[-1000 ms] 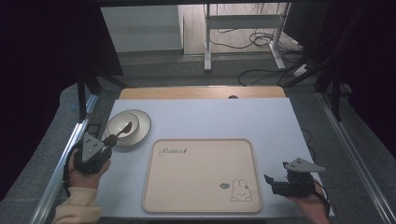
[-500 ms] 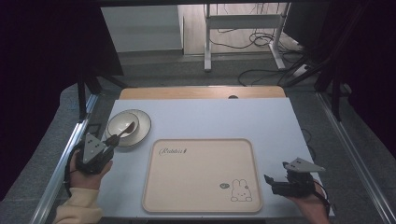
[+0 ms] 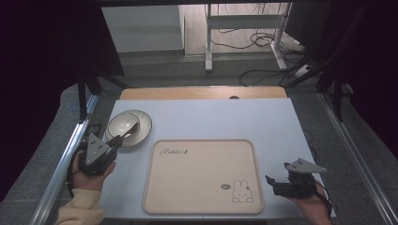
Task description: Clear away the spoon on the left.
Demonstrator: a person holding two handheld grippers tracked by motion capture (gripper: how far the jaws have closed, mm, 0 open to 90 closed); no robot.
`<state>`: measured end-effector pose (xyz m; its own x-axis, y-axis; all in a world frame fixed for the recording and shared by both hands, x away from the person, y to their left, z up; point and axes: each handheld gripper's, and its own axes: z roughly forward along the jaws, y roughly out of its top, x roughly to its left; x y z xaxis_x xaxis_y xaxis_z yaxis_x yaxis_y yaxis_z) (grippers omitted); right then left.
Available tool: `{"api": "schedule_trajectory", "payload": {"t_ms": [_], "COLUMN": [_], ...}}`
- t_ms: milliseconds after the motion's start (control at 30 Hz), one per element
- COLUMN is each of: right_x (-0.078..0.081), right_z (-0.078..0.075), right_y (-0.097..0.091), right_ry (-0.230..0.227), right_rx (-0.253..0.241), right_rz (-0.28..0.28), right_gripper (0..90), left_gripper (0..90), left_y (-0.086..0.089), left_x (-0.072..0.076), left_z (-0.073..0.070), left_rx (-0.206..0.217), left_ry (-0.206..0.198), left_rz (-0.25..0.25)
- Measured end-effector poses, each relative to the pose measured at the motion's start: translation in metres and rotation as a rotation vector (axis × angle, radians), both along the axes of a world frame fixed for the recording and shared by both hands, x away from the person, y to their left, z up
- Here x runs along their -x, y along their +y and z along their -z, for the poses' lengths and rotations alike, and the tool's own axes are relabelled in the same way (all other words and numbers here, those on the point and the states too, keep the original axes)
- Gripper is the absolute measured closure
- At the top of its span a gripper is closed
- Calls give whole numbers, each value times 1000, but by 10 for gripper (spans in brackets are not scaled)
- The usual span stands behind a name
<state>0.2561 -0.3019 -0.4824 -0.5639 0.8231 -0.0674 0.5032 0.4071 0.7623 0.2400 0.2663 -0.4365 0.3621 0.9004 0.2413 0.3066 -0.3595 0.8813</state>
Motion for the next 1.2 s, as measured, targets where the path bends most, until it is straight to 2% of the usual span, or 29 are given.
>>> {"api": "schedule_trajectory", "payload": {"t_ms": [733,1200], "right_x": [0,0], "right_z": [0,0], "right_y": [0,0], "right_ry": [1,0], "right_rx": [3,5], "right_rz": [0,-1], "right_gripper": [157,157], "left_gripper": [839,838], "left_y": [-10,-22], "left_x": [3,5], "left_z": [-4,-5], "left_rx": [-7,-17], "left_ry": [-11,-12], "left_rz": [33,77]}}
